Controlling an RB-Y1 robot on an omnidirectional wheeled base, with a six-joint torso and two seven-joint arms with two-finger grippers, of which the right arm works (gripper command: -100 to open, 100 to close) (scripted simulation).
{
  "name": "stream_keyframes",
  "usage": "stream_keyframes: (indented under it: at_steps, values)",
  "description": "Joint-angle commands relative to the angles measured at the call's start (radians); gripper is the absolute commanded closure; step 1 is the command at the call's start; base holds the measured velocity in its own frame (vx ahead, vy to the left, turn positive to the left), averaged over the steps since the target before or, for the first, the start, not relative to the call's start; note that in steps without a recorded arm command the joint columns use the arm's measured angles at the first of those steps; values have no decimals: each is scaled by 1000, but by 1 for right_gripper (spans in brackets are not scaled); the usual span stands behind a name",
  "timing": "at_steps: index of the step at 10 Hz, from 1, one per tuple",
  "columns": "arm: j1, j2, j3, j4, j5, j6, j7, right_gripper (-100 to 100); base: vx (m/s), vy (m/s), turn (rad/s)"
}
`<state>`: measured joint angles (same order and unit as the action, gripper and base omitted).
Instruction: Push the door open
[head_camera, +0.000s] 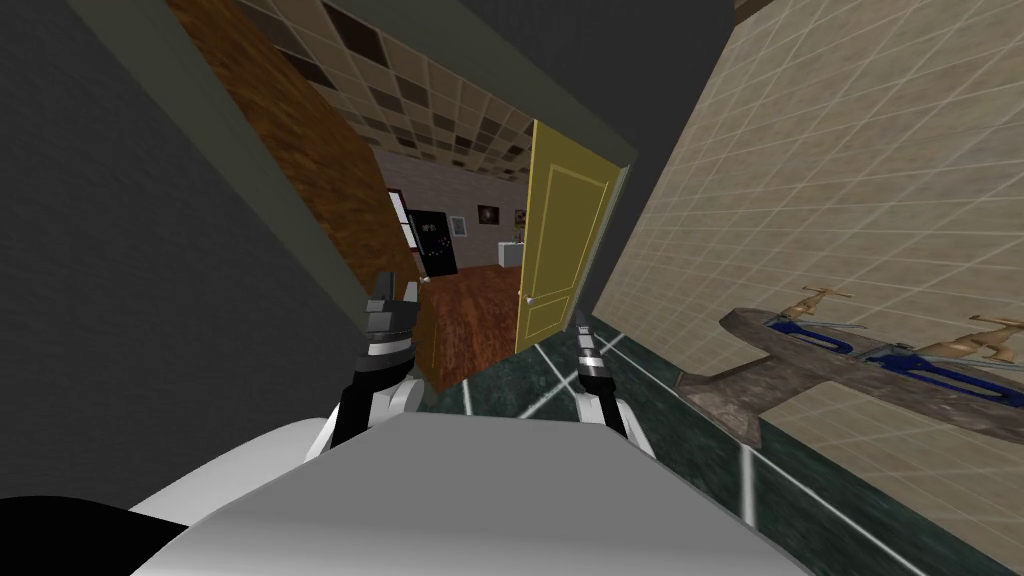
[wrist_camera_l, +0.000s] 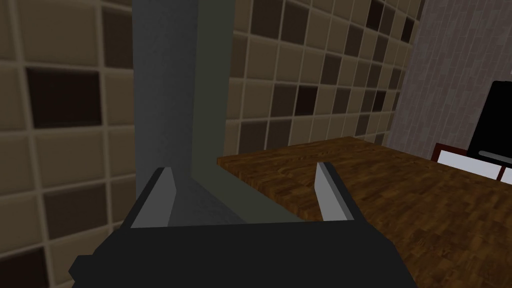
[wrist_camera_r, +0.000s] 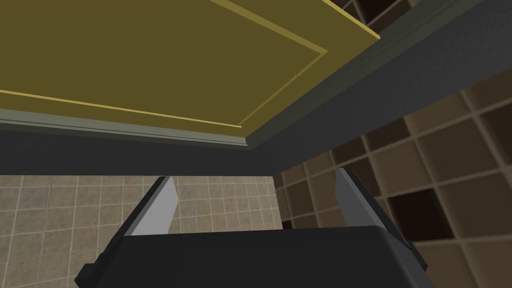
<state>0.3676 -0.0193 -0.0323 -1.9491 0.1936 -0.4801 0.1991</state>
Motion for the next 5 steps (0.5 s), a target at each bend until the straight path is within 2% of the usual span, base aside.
stream_keyframes:
  at_steps: [1, 2, 4, 5]
  values:
    - [-20, -10, 2, 50, 11, -22, 44, -100, 102, -34, 24]
    - [-20, -10, 2, 58, 11, -22, 44, -100, 65, -30, 9]
    - [-45, -19, 8, 123, 27, -43, 99, -100, 56, -45, 19]
    - [-45, -19, 8, 127, 27, -43, 99, -100, 56, -31, 13]
